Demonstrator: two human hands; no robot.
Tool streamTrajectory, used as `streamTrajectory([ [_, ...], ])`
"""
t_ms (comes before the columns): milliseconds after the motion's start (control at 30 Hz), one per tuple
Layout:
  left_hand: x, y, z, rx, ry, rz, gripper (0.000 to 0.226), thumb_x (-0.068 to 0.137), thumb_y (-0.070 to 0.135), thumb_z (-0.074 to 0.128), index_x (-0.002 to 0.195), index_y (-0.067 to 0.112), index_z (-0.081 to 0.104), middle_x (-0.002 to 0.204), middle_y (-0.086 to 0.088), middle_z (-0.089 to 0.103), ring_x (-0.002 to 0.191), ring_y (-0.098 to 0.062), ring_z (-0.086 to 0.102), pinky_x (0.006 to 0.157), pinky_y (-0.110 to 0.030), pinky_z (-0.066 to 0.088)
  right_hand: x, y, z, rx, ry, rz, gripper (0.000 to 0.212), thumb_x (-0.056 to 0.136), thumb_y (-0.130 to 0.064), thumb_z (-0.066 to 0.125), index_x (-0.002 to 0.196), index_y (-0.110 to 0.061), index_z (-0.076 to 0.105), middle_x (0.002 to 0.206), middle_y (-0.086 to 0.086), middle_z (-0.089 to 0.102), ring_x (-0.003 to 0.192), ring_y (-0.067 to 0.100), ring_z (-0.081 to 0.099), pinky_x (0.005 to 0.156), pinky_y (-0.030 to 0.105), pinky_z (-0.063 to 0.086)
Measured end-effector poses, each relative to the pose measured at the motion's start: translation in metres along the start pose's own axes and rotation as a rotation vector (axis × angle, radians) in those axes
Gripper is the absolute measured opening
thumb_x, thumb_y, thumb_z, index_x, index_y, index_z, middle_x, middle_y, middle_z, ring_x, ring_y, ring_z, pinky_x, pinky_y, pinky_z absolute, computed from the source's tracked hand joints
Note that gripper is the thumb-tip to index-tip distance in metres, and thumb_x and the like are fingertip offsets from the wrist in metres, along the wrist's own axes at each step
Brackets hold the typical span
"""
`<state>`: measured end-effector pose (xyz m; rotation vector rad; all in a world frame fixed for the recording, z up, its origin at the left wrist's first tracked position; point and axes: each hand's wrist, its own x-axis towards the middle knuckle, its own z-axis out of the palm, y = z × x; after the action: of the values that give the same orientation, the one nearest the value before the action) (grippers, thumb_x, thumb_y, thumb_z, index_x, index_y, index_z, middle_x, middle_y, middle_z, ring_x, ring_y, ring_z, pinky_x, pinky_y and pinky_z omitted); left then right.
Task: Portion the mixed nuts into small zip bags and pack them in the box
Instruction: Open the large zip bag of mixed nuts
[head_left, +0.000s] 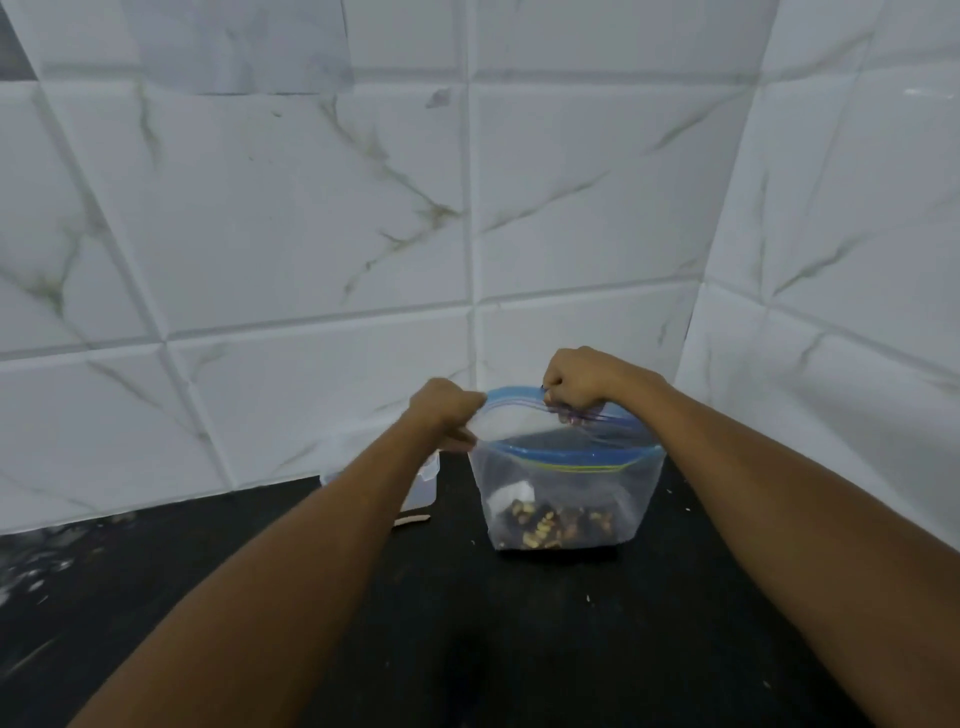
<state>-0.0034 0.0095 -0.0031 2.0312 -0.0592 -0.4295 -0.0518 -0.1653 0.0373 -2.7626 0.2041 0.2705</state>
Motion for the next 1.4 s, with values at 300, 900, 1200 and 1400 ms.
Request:
streamTrajectory([
  [300,-0.052,0.008,-0.076,-0.083,0.059,0.073,0.052,0.090,0.026,0.070,0.129,0.009,0.041,0.114,-0.016,0.053,0.080,-0.025,0.063,0.071,-0.040,0.058,-0.036,-0.082,-0.018,0.564,0.061,0.008,0.027,0.091,0.009,0.037,0.073,0.008,0.056,0.057,0.022,0.061,0.041,0.023,0.059,0.048,0.027,0.055],
  [900,-0.118,-0.149,-0.080,-0.074,0.182,-0.082,0.020,0.094,0.008,0.052,0.098,-0.006,0.066,0.072,-0.013,0.062,0.057,-0.020,0.061,0.046,-0.025,0.053,-0.069,-0.077,0.133,0.626,-0.007,0.022,0.012,0.088,-0.008,0.052,0.091,-0.003,0.063,0.083,0.016,0.070,0.072,0.029,0.072,0.052,0.031,0.059],
  [1200,-0.110,-0.157,-0.070,-0.744,0.185,-0.224,0.031,0.103,0.019,0.046,0.080,0.007,0.062,0.060,-0.003,0.068,0.057,-0.015,0.064,0.051,-0.027,0.054,-0.062,-0.074,0.145,1.347,-0.030,0.136,0.028,0.100,-0.017,0.049,0.083,-0.001,0.063,0.065,0.012,0.064,0.053,0.019,0.062,0.054,0.031,0.056],
  [1400,-0.102,-0.176,-0.074,-1.190,-0.075,-0.446,0.035,0.094,0.008,0.045,0.068,0.002,0.068,0.070,-0.006,0.062,0.061,-0.017,0.064,0.059,-0.036,0.061,-0.056,-0.062,0.160,1.790,-0.273,0.535,0.025,0.098,-0.015,0.049,0.082,-0.005,0.064,0.075,0.012,0.066,0.057,0.027,0.067,0.045,0.043,0.056],
])
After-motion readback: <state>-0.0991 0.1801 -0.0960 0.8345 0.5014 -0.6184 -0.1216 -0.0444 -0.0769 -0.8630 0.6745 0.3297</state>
